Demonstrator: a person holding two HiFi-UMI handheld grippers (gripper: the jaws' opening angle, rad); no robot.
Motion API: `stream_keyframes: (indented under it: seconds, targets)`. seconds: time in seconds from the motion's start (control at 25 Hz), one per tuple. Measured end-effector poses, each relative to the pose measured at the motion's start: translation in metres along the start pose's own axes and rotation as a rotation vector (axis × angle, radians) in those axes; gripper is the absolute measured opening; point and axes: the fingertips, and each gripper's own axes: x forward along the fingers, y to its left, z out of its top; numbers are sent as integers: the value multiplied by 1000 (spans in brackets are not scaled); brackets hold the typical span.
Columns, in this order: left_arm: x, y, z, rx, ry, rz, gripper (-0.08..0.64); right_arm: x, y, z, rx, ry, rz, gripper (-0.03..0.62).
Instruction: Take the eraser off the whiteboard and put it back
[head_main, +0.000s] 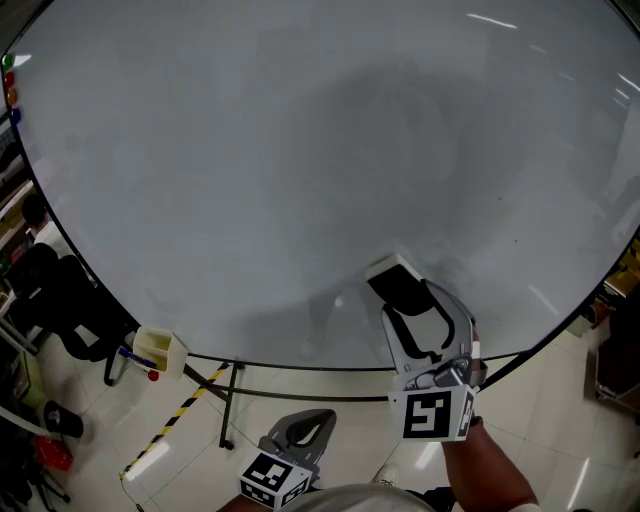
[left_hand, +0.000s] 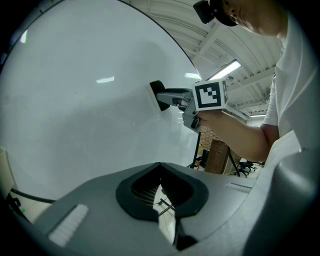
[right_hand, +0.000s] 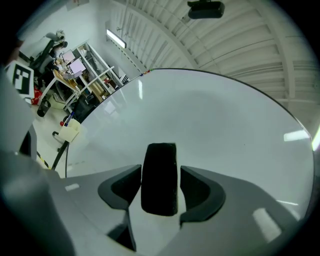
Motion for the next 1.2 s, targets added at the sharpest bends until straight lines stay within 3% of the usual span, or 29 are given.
stream_keyframes:
  seconds: [0.16,0.2,0.36,0.48,0.68,1.04,1.2]
  targets:
    - [2,0,1,2,1,4,16,-20,4,-3,14,3,37,232]
    - [2,0,1,2,1,4,17,-25,7,-5,29,1,44,207]
    - [6,0,1,1,1,7,17,-42,26,-24,111,27,111,2]
    - [8,1,1,-4,-1,14,17,-49,46,-42,180,63,183,2]
    - [14,-1,4,-5,-4,4,17,-60,54,-55,281,61,219,2]
    - [24,-8,10,7,-6,-12,17,-80,50,-78,752,7,291,2]
    - [27,-8,8,8,4,-13,17,-90,51,-84,831,-2,308,2]
